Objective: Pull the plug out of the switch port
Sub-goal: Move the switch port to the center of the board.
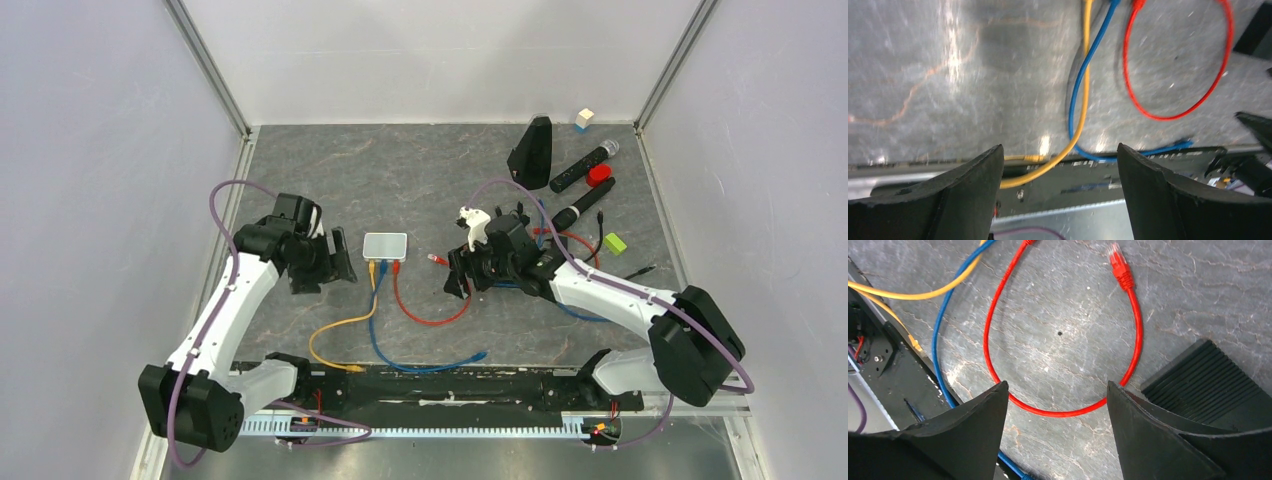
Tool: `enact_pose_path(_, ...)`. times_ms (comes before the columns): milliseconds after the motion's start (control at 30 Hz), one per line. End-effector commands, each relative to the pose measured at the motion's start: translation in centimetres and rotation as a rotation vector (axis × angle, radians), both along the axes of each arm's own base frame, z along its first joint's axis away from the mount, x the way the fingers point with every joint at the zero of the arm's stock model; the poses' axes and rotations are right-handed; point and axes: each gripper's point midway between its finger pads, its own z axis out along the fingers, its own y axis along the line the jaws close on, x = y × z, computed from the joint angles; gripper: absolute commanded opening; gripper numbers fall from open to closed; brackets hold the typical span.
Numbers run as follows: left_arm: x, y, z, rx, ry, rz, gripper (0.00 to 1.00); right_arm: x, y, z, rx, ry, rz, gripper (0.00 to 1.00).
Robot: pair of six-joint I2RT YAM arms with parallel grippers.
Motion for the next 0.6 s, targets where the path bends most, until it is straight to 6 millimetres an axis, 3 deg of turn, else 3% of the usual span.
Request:
enact_pose_path(0,-5.6,0.8,-0.7,0.03,0.18,-0.069,0.89,1.1,1.5,2.3,0.056,-0.053,0.035,0.74)
enact_pose_path(200,-7.5,0.4,-2.1,0.024,0.266,-0.083,0.89,0.7,1.9,1.7,0.063,-0.026,0.067,0.74)
enact_pose_path(400,-8.2,0.5,-3.7,0.095,0.315,-0.089,0.89,0.5,1.5,1.1,0.049,-0.026,0.069,0.74)
enact_pose_path(567,-6.4,1.3,-4.4,0.214,0.294,-0.081,0.89,0.2,1.6,0.7,0.044,-0.013,0.082,0.74)
